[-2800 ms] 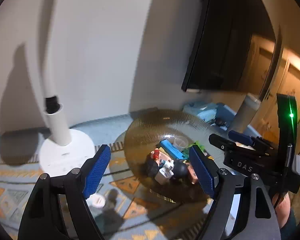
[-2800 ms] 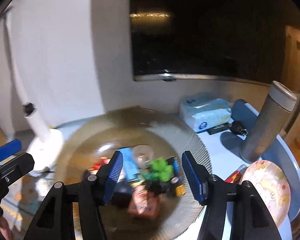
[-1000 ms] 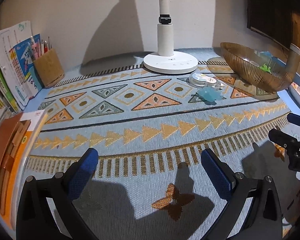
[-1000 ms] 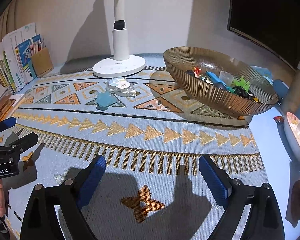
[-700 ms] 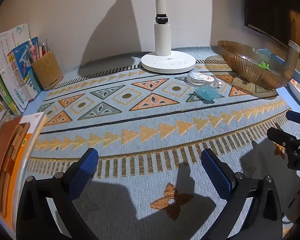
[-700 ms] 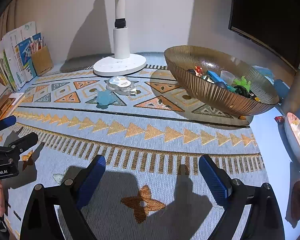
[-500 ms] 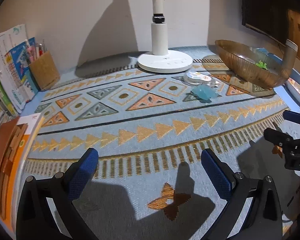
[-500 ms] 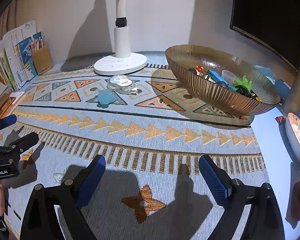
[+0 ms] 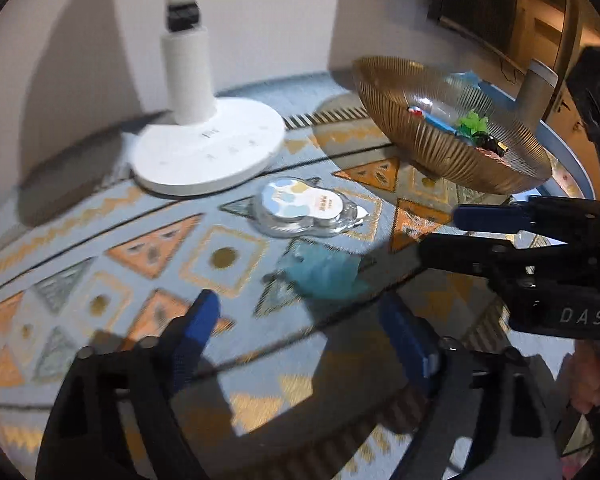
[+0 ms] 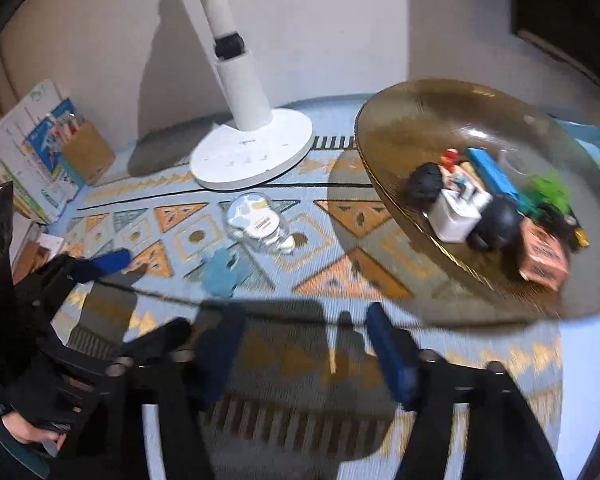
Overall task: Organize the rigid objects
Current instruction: 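Grasp the light-blue translucent figure with the left tool while the right tool grasps the clear tape dispenser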
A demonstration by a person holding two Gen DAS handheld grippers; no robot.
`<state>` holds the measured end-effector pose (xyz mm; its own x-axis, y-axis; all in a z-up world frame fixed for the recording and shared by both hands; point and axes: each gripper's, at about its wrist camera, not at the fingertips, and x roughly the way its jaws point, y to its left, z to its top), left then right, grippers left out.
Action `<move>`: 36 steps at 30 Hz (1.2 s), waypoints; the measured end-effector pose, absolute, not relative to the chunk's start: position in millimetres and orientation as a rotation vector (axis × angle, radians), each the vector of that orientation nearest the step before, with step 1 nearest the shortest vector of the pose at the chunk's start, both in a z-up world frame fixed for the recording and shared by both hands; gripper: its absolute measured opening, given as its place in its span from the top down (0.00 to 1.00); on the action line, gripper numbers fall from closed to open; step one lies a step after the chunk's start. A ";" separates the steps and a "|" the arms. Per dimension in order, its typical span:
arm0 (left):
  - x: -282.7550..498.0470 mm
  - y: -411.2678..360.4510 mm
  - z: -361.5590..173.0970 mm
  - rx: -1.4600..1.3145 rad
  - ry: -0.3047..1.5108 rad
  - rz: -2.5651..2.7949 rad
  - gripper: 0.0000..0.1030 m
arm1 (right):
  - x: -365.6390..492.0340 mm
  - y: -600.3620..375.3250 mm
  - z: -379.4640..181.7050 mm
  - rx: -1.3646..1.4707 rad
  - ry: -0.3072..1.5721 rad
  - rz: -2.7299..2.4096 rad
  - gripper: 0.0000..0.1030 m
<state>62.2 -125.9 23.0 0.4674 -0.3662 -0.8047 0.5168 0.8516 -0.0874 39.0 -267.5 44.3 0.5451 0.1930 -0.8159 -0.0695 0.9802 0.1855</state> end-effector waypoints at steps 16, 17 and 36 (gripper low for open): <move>67.7 -79.0 17.9 0.037 0.926 -0.508 0.56 | 101.7 -211.8 16.5 -0.045 0.983 0.256 0.48; 68.7 -73.4 17.7 0.019 0.929 -0.503 0.56 | 106.0 -205.8 15.6 -0.067 0.976 0.254 0.47; -10.9 -55.4 33.5 -0.061 0.914 -0.500 0.56 | -10.6 -235.7 53.0 0.047 0.908 0.205 0.48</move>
